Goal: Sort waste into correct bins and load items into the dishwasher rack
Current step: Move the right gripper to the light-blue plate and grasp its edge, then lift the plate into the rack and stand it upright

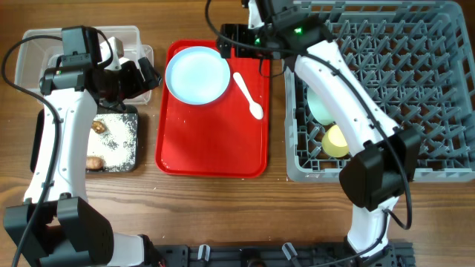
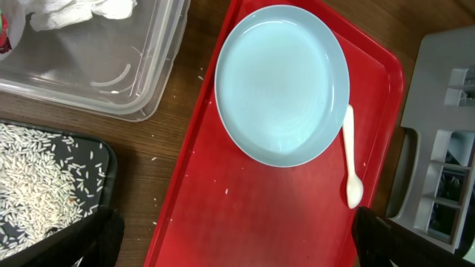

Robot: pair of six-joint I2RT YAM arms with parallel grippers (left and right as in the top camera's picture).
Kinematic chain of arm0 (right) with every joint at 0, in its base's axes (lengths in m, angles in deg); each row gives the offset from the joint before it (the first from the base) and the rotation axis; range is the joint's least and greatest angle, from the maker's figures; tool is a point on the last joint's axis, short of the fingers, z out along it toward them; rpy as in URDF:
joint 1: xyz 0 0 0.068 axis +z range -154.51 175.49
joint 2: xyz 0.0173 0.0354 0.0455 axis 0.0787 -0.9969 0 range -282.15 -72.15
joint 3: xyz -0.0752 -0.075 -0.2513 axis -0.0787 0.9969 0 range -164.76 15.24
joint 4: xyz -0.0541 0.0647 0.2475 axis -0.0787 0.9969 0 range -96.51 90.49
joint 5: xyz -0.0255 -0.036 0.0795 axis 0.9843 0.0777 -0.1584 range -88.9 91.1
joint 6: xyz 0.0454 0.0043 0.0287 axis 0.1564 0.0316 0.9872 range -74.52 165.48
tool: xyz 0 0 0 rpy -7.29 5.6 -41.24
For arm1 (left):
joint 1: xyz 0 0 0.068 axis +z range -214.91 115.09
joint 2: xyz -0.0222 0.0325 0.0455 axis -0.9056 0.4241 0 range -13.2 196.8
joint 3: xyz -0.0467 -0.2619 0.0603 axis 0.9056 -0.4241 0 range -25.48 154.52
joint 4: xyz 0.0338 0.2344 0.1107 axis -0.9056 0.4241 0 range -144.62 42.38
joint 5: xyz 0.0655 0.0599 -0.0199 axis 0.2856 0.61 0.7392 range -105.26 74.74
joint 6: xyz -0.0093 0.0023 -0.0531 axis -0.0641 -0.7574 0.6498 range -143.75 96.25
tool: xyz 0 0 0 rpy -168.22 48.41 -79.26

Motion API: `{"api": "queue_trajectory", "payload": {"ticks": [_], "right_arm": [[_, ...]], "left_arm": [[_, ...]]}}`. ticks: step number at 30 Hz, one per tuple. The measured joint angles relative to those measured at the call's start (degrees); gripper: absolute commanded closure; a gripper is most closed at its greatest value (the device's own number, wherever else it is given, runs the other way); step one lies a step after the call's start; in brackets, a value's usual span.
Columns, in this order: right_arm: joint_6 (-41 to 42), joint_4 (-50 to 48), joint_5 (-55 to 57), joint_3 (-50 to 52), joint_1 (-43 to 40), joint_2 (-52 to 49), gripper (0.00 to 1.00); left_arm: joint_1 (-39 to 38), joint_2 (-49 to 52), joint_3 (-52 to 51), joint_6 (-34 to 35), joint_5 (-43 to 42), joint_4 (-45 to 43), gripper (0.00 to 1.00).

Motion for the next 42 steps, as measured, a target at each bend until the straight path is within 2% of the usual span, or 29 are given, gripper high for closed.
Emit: {"api": "queue_trajectory", "payload": {"ticks": [3,4,6,13,21,23,29,37,42], "right_arm": [[1.1,0.8,1.8,0.0,2.1,-2.4,0.0],[1.7,0.5,2.0,0.0,2.5,-3.7,0.06],[4.2,-0.3,2.1,0.0,3.0,-7.4,0.36],[16.1,-0.9,8.3,0.0,3.3,-13.6,0.37],[19.6,-3.0,10.3,0.0,4.9,-21.1,0.52],[19.7,-3.2,10.3,-0.1,6.0,-21.2,0.65],[19.8,-3.0,10.5,-0.1,6.7,-21.5,0.96],[17.3,-2.9,10.5,-0.1,6.3,-21.6,0.96],[11.3,-1.7,10.3,-0.1,3.3,-19.8,0.96]], "left_arm": [[0.0,0.0,0.0,0.0,0.0,0.0,0.0],[0.0,0.0,0.0,0.0,0.0,0.0,0.0],[0.0,0.0,0.0,0.0,0.0,0.0,0.0],[0.0,0.0,0.0,0.0,0.0,0.0,0.0],[0.0,0.0,0.0,0.0,0.0,0.0,0.0],[0.0,0.0,0.0,0.0,0.0,0.0,0.0],[0.0,0.0,0.0,0.0,0.0,0.0,0.0],[0.0,0.0,0.0,0.0,0.0,0.0,0.0],[0.0,0.0,0.0,0.0,0.0,0.0,0.0]]}}
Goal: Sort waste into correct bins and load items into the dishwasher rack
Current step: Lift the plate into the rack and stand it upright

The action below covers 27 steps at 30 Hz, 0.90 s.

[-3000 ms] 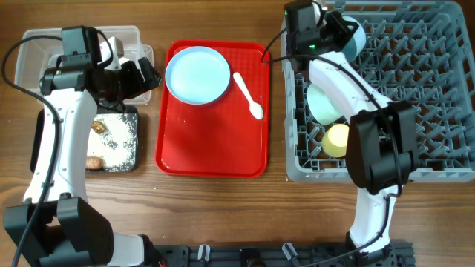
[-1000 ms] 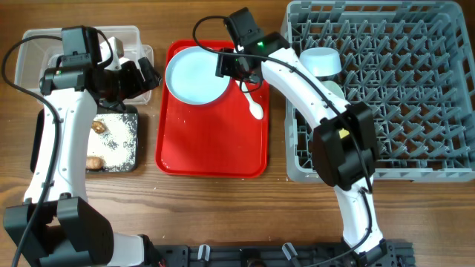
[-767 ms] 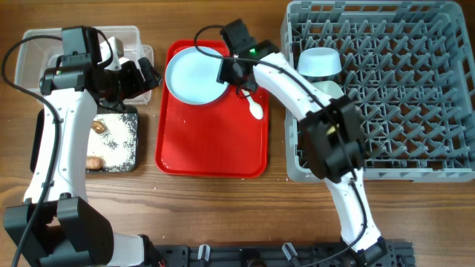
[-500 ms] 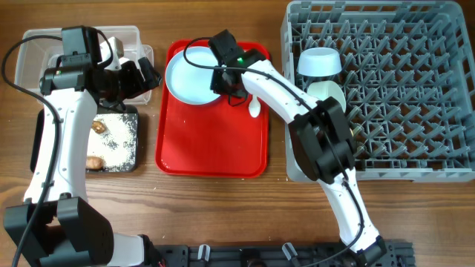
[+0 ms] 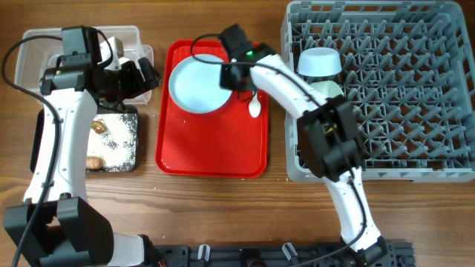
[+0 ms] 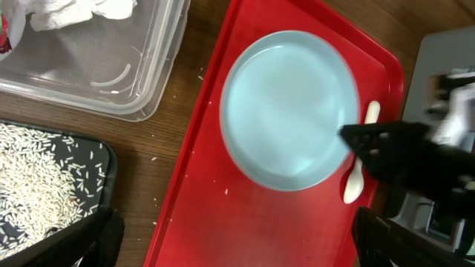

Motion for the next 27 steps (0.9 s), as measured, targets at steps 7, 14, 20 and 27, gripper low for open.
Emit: {"api": "queue_trajectory", "payload": {"ticks": [7,14,20,27], "right_arm": [[-12.8,0.2,6.9,0.3,-6.8,22.6,0.96],[-22.2,17.0,43.5,-0.1,-6.6,38.5,0.96],[-23.6,33.2,62.4,-0.1,-9.0,38.9,0.96],[-36.3,21.6,62.2,8.7,-22.2,38.8,0.96]], "left_arm": [[0.0,0.0,0.0,0.0,0.0,0.0,0.0],[0.0,0.0,0.0,0.0,0.0,-0.1,0.0],[0.0,0.0,0.0,0.0,0.0,0.0,0.0],[0.0,0.0,0.0,0.0,0.0,0.0,0.0]]}}
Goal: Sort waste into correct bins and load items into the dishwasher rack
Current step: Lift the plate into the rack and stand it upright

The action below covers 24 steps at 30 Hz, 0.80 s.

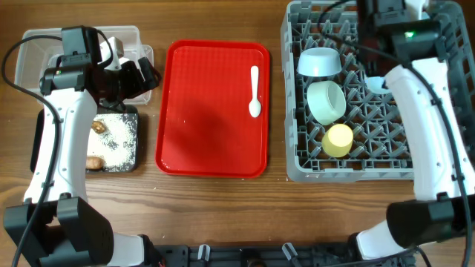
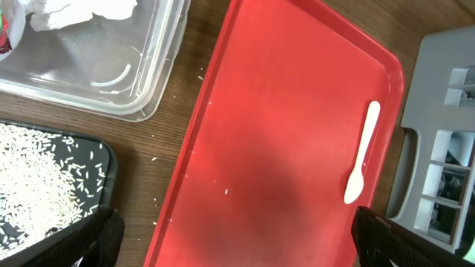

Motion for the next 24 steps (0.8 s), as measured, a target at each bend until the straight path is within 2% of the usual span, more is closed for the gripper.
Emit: {"api": "queue_trajectory", "payload": {"ticks": [2,8,12,15,16,19,22,24], "right_arm": [[-7.1,-8.7,-2.7,4.3,-2.4,0.1,0.96],[-25.6,-26.8,-6.6,13.9,-3.3,0.0,0.96],[-33.0,-32.2,-9.5,18.8,-3.3,0.0,0.96],[-34.7,-32.9,-11.6,20.5,-3.3,0.0,0.96],[-35.1,-32.7,-12.9,20.8,-3.3,0.0,0.91],[-35.7,-32.7,-16.5,20.9,-3.3,0.0,0.53],[-32.6,-33.0,-20.3,20.9,-3.3,0.0,0.21],[-29.9,-33.4,-21.4,20.9,-3.3,0.0,0.06]], "left_arm": [[0.0,0.0,0.0,0.0,0.0,-0.1,0.0],[0.0,0.0,0.0,0.0,0.0,0.0,0.0],[0.0,0.0,0.0,0.0,0.0,0.0,0.0],[0.0,0.0,0.0,0.0,0.0,0.0,0.0],[0.0,0.0,0.0,0.0,0.0,0.0,0.0],[0.0,0.0,0.0,0.0,0.0,0.0,0.0],[0.0,0.0,0.0,0.0,0.0,0.0,0.0],[0.0,0.0,0.0,0.0,0.0,0.0,0.0]]}}
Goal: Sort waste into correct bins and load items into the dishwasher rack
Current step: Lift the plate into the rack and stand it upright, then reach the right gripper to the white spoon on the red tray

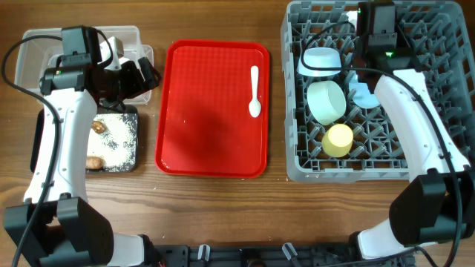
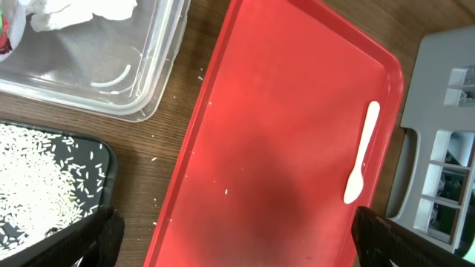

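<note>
A white spoon [image 1: 254,90] lies alone at the right side of the red tray [image 1: 208,148], also seen as the spoon [image 2: 361,163] in the left wrist view. A light blue plate [image 1: 361,94] stands on edge in the grey dishwasher rack [image 1: 438,96], just right of a green bowl [image 1: 326,101]. My right gripper [image 1: 364,80] reaches down onto the plate from the rack's far side and holds it; its fingers are mostly hidden under the wrist. My left gripper [image 2: 237,248] hangs open over the tray's left edge, holding nothing.
In the rack are a white bowl [image 1: 320,61] and a yellow cup [image 1: 339,139]. A clear bin [image 2: 111,81] with crumpled tissue [image 2: 74,11] sits at the far left. A black tray [image 2: 44,178] of rice and scraps lies in front of it.
My right arm has shifted a little left and towards the rack's middle. The plate now sits lower among the tines, beside the green bowl. The left arm has not moved.
The plate and spoon lay on the red tray while my right arm hovered at the tray's far edge. Then the right gripper was at the plate's right rim. Later the plate was off the tray and over the rack, and now it stands among the tines.
</note>
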Robot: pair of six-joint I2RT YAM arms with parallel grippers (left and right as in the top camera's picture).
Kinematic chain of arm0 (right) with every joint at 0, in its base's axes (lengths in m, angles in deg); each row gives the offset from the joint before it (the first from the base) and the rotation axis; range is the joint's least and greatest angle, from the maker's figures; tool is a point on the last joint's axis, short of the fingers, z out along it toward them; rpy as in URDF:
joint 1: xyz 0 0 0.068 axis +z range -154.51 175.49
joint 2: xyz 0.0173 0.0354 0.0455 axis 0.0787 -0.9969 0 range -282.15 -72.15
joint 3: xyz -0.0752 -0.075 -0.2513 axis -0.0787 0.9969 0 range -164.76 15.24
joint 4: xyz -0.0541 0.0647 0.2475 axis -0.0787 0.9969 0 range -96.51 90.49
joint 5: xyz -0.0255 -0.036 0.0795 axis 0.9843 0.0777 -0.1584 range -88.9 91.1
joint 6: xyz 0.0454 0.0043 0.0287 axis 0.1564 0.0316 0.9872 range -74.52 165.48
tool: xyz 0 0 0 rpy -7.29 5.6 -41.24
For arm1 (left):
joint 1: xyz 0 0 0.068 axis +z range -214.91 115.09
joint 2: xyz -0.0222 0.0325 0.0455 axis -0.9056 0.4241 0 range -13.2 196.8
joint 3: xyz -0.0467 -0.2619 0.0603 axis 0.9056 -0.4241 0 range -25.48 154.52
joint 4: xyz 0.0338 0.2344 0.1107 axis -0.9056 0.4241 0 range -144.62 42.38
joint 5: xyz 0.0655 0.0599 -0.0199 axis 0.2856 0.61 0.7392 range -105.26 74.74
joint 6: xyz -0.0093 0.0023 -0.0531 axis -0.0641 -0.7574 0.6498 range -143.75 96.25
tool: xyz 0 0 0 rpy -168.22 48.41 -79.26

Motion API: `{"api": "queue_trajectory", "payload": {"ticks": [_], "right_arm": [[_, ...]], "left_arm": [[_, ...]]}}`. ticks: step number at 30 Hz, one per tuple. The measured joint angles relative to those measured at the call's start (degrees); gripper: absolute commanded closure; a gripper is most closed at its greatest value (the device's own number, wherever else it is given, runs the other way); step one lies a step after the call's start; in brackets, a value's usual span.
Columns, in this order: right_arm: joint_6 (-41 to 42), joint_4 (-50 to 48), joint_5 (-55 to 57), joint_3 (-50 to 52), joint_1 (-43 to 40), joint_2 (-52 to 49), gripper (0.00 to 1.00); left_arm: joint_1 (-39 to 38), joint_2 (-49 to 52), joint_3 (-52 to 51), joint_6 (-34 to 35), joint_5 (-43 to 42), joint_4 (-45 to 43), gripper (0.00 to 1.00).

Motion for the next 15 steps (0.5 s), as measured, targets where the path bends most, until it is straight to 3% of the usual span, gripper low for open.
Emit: {"api": "queue_trajectory", "payload": {"ticks": [1,7,10,12,15], "right_arm": [[2.3,-0.1,-0.4,0.0,0.0,0.0,0.0],[13.0,6.3,-7.1,-5.2,0.0,1.4,0.0],[25.5,6.9,-31.4,-9.0,0.0,6.4,0.0],[33.5,-1.6,-54.2,-9.3,0.4,7.8,0.0],[43.1,-9.4,-70.5,-9.2,5.8,6.5,0.0]], "left_arm": [[0.0,0.0,0.0,0.0,0.0,0.0,0.0],[0.0,0.0,0.0,0.0,0.0,0.0,0.0],[0.0,0.0,0.0,0.0,0.0,0.0,0.0],[0.0,0.0,0.0,0.0,0.0,0.0,0.0],[0.0,0.0,0.0,0.0,0.0,0.0,0.0]]}}
